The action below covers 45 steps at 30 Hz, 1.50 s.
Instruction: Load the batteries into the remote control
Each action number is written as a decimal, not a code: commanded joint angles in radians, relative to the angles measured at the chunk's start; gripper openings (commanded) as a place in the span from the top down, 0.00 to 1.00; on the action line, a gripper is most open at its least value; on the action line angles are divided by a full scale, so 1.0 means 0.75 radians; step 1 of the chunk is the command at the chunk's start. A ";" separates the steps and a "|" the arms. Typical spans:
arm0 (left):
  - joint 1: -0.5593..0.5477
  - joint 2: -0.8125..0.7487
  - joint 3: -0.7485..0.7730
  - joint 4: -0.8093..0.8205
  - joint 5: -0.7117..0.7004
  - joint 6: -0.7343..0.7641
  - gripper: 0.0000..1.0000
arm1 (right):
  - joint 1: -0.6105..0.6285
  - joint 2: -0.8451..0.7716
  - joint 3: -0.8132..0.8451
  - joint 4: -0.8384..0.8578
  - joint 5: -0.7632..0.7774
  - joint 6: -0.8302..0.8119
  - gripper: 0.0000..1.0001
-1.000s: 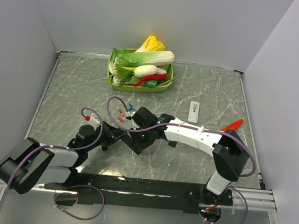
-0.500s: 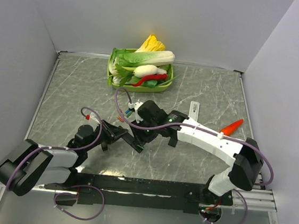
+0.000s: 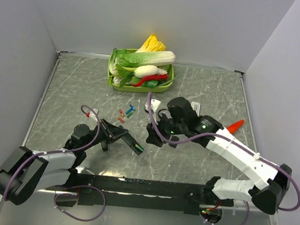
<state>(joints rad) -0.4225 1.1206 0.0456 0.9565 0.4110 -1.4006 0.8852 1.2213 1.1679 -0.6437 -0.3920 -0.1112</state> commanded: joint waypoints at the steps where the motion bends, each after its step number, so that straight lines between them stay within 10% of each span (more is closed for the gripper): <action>1: 0.019 -0.054 0.070 0.026 0.139 -0.014 0.99 | -0.045 -0.153 -0.135 0.101 -0.330 -0.385 0.44; 45: 0.034 -0.079 0.346 -0.157 0.538 0.035 0.99 | 0.067 -0.131 -0.236 0.188 -0.531 -0.915 0.46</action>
<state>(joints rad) -0.4023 1.0336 0.2527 0.7799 0.7174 -1.3899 0.9207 1.1164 0.9592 -0.5091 -0.7490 -0.7437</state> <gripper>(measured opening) 0.208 0.537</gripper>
